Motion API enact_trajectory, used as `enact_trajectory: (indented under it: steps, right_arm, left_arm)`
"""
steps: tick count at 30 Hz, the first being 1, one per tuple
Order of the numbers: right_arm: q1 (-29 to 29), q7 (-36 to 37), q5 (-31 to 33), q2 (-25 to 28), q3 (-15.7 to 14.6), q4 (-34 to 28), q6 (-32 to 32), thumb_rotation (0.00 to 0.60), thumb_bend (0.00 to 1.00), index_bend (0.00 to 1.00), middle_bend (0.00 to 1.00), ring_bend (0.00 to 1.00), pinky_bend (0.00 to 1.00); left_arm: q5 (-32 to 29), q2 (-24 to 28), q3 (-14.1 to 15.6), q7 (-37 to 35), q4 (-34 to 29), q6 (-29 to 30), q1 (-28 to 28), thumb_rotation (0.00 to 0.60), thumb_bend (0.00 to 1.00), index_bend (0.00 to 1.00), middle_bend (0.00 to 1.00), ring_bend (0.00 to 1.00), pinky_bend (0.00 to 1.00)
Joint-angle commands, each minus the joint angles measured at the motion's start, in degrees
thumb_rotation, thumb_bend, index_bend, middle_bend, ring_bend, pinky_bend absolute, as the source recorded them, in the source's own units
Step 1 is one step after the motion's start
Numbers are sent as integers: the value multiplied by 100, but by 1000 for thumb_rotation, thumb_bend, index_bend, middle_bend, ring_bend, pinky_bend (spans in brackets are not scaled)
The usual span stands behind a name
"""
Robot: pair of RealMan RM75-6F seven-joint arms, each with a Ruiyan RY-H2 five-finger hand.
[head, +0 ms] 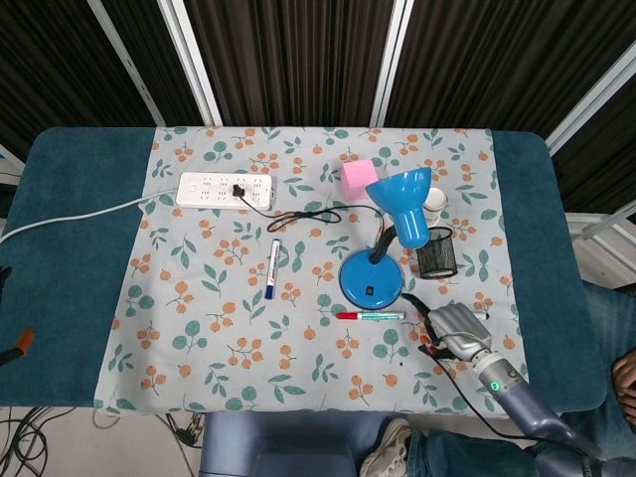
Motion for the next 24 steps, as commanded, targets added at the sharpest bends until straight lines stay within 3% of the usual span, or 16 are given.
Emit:
enact_trajectory:
  steps: [1, 24]
  right_arm:
    - [175, -214, 196, -258, 118, 72, -154, 600, 558, 32, 762, 829, 626]
    - [763, -1098, 1412, -925, 266, 460, -550, 600, 592, 32, 767, 831, 809]
  left_arm:
    - [-9, 3, -7, -9, 7, -5, -3, 600, 279, 35, 40, 0, 78]
    - [1, 19, 7, -49, 2, -58, -21, 600, 279, 35, 40, 0, 78]
